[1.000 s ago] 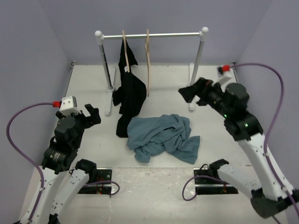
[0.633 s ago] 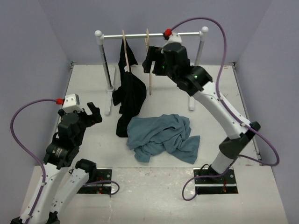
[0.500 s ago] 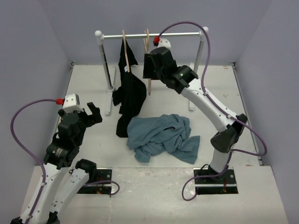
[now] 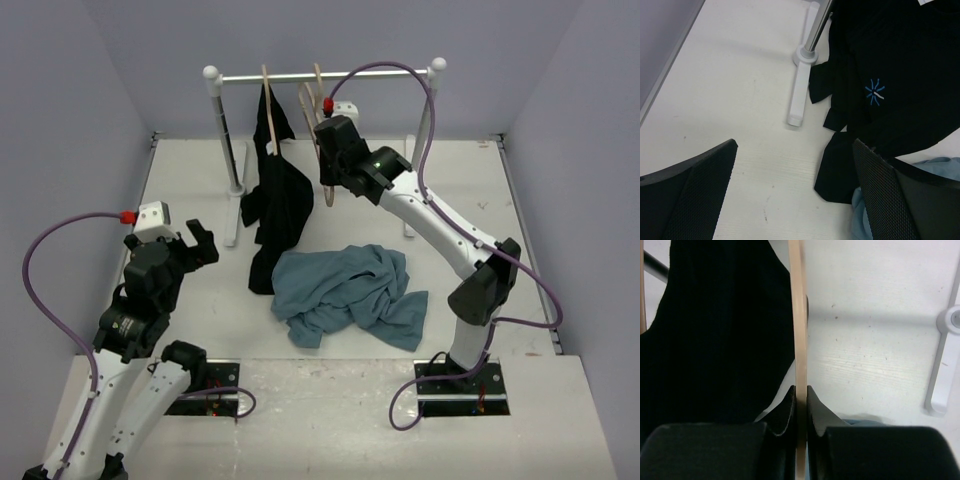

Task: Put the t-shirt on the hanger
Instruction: Pick up the hanger from the clothesline.

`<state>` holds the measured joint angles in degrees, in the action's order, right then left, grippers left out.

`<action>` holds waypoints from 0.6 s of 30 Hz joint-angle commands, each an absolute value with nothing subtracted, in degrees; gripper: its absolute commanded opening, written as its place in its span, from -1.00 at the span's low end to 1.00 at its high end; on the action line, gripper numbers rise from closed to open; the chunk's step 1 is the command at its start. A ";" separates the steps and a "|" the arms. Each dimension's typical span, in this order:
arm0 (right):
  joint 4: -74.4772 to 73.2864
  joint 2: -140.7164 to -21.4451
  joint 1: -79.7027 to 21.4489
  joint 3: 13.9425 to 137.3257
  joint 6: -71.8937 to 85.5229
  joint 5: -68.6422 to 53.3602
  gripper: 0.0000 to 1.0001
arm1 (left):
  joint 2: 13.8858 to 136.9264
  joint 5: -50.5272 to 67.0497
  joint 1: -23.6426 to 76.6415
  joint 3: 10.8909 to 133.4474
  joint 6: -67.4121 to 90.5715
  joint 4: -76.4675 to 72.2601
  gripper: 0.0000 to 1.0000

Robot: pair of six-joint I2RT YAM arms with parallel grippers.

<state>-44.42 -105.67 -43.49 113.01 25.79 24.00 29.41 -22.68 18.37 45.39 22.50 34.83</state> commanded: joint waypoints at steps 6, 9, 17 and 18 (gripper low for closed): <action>-42.80 -101.38 -43.77 113.02 25.67 27.60 -1.00 | 29.52 -23.30 17.75 46.02 22.25 33.47 1.00; -42.50 -100.20 -43.59 114.17 25.14 29.97 -1.00 | 30.32 -21.19 17.82 47.63 21.27 33.92 1.00; -40.87 -94.29 -42.52 114.35 23.64 32.50 -1.00 | 39.55 -6.31 18.06 54.01 20.28 36.19 1.00; -40.91 -93.44 -42.34 112.87 23.72 32.45 -1.00 | 40.39 -5.56 18.40 53.87 20.33 36.21 1.00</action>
